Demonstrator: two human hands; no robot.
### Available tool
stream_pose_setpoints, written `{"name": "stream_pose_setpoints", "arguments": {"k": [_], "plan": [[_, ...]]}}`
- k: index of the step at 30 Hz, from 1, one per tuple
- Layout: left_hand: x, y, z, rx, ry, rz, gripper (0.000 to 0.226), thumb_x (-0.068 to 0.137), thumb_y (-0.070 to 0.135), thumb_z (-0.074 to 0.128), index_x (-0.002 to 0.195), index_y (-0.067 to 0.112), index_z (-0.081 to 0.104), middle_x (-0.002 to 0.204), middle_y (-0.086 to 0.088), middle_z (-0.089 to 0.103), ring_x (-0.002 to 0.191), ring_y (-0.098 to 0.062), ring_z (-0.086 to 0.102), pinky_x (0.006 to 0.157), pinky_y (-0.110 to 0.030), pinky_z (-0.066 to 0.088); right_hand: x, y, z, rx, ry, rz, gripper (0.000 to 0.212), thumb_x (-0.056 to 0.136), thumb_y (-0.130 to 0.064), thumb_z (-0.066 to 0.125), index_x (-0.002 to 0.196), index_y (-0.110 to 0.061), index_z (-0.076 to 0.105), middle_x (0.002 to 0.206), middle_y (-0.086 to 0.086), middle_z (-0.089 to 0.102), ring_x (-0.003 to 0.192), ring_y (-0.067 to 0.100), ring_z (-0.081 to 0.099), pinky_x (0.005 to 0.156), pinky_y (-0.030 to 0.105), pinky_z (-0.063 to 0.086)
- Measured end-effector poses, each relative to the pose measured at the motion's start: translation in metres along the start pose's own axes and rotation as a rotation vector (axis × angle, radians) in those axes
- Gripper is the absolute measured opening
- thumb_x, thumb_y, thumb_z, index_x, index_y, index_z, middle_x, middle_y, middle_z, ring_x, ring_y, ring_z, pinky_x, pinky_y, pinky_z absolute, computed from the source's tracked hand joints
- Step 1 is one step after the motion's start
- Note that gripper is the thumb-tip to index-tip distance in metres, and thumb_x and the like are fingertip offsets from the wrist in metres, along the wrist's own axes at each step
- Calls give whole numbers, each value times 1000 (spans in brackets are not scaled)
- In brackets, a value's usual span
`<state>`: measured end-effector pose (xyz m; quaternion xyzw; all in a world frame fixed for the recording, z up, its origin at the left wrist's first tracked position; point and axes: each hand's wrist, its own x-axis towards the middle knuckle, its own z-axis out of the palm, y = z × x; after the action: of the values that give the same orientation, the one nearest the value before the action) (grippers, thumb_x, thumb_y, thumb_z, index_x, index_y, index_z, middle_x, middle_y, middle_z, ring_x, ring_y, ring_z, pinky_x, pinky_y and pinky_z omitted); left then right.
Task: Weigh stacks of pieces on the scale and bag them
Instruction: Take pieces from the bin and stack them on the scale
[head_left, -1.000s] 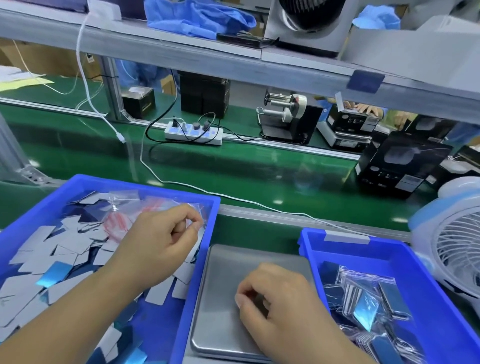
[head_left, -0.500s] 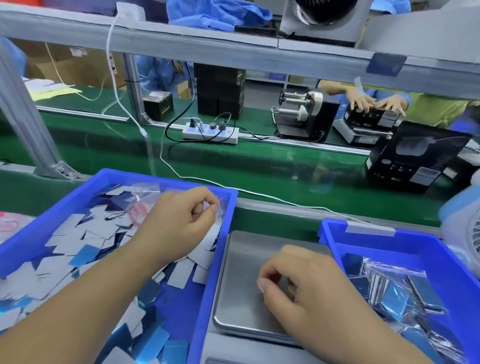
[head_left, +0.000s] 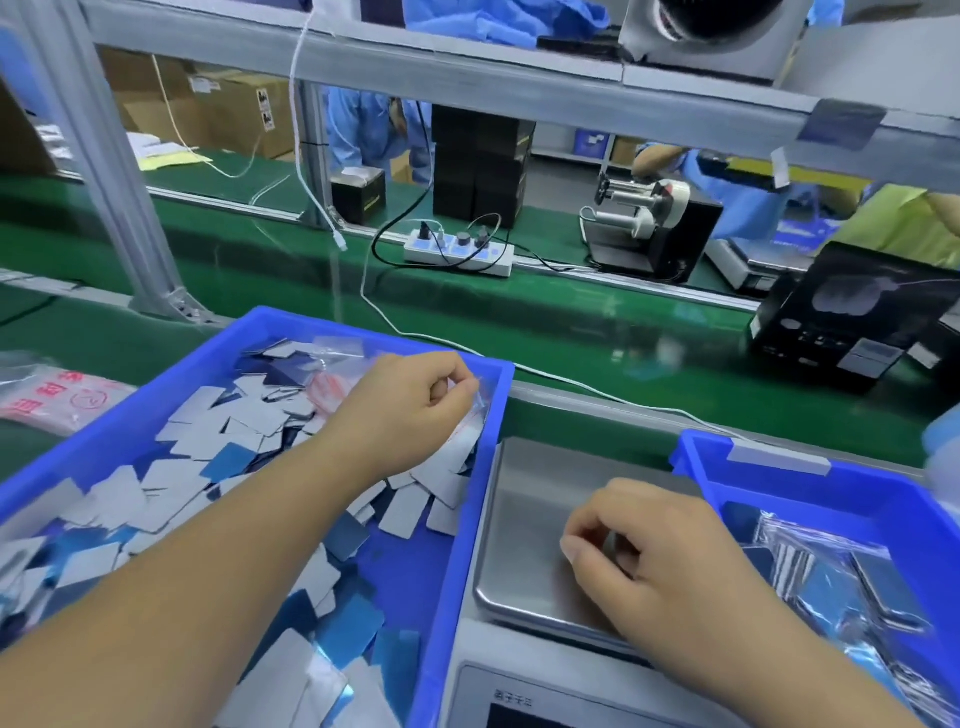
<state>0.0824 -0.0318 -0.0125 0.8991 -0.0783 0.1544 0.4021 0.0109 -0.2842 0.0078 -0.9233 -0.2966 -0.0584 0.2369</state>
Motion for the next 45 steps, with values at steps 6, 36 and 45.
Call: {"name": "stream_pose_setpoints", "arguments": {"k": [6,36,45], "plan": [[2,-5,-6,-41,22,-84,23,97,28,56,74,27,61,48,12,41,47,-6,39,41,-12,32,2,-1,0,-34,-14,-4,18,80,-46,50,72,-34,61,71,-16,55,73,1,53,63,13,37],[-28,-22,-69,745,-516,-403,19,91,23,58,105,13,68,103,-6,70,95,-24,65,76,-34,53,-3,-9,-2,-35,31,-39,13,80,-23,68,72,-32,64,68,-17,59,73,7,55,64,10,39],[-13,-52,-66,578,-371,-386,54,86,1,44,129,33,54,92,8,53,68,-6,46,49,-28,31,-3,-6,-2,-31,26,-53,23,78,-14,74,69,-33,64,70,-14,61,70,6,55,62,9,38]]}}
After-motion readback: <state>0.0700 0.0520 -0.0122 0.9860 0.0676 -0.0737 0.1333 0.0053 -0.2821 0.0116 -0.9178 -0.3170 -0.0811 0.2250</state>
